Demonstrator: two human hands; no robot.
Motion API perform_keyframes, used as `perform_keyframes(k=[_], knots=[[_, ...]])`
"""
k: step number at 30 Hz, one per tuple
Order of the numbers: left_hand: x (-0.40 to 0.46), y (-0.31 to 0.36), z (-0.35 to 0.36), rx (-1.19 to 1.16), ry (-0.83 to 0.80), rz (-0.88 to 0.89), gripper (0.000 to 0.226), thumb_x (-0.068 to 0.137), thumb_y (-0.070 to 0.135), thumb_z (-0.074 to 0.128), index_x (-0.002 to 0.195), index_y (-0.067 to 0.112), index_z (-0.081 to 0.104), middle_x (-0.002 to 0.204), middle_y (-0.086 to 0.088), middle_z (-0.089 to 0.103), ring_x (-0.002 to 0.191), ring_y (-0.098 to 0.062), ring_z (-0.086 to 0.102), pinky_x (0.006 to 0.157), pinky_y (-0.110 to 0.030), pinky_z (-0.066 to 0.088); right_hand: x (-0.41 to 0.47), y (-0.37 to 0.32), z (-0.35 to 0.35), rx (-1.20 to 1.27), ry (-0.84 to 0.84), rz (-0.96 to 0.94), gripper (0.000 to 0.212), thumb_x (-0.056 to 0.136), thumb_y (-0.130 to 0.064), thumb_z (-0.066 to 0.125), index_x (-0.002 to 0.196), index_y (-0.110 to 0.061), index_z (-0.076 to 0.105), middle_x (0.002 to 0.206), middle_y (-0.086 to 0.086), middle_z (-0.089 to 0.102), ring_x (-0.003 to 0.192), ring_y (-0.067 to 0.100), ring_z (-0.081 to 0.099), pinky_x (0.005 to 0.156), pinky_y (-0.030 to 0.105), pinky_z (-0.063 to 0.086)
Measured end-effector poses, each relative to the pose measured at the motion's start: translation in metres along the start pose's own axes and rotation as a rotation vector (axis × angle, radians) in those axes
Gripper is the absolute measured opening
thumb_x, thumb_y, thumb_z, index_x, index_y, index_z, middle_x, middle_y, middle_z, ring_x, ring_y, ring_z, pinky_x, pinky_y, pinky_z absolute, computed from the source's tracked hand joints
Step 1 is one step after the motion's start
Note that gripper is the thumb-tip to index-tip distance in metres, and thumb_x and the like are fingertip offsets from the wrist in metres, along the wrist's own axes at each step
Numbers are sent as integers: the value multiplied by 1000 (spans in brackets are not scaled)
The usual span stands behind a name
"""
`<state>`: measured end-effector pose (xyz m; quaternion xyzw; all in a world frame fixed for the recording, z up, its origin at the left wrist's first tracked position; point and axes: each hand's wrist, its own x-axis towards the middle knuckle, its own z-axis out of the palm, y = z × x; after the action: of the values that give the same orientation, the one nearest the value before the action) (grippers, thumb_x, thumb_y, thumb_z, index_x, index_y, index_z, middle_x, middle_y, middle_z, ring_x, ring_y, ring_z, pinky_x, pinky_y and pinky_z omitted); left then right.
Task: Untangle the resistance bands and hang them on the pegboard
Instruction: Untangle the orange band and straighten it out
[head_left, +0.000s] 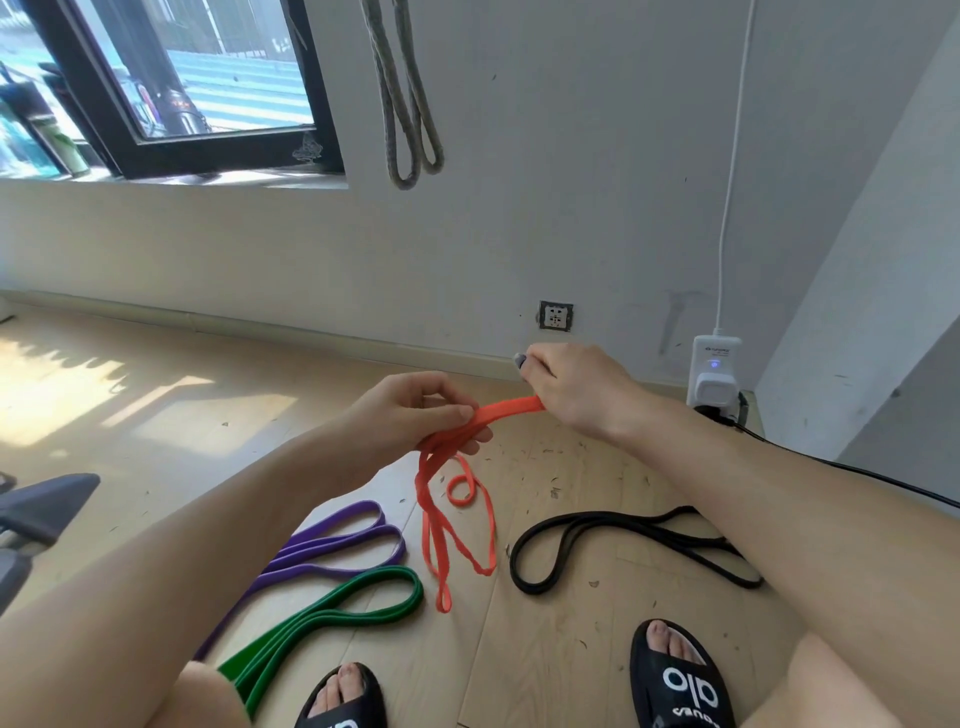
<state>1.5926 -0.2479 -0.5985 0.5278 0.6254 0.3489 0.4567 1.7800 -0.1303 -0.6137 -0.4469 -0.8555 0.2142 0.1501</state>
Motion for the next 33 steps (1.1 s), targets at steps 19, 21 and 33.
perform_keyframes(k=[19,21,33], knots=[[0,-15,5,207,-94,109,17,96,12,67,105,6,53,98,-6,78,92,-23,74,90,-40,59,-2,-7,-10,373,115,-6,54,99,-41,61,56,-19,39,43,-13,30,43,8,28,48,26,24],[0,-15,7,225,-80,121,16,98,15,65,106,7,54,93,-3,77,89,-23,73,90,-41,58,-2,-7,-8,350,145,-14,55,99,-40,62,55,-19,38,40,-11,29,42,9,30,46,24,23],[4,-13,6,125,13,45,8,101,21,60,105,15,64,93,-1,70,89,-13,65,93,-36,51,-6,-11,-11,186,173,-62,53,101,-38,58,54,-18,42,48,-6,36,50,16,35,53,33,28]])
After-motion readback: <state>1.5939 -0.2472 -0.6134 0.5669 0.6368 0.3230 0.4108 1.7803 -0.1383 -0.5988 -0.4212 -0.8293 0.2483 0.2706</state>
